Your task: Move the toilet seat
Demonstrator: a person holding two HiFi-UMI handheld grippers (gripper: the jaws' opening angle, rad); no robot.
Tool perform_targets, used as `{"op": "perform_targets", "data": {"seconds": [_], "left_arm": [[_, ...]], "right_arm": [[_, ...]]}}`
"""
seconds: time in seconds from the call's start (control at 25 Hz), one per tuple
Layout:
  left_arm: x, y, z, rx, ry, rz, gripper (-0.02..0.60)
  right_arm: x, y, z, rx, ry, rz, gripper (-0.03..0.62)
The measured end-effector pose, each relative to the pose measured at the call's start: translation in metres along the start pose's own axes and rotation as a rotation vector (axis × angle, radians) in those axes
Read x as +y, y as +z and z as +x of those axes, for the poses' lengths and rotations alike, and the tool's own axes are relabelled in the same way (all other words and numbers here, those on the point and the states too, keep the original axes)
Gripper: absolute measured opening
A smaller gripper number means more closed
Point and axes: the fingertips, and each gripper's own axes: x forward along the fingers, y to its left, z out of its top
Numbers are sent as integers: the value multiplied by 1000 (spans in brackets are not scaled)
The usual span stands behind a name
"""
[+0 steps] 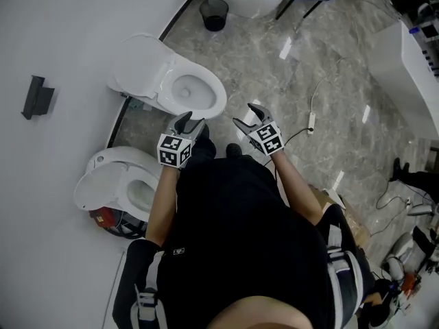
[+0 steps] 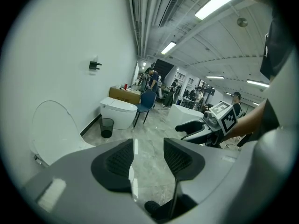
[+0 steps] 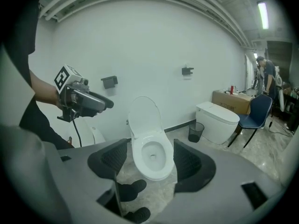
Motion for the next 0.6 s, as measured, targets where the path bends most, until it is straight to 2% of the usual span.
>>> {"op": "perform_targets", "data": {"seconds": [0.6], "left_arm": [[76,7,28,47,-150,2,196]], "right_arm": [[6,24,61,47,-104,94,311]]}}
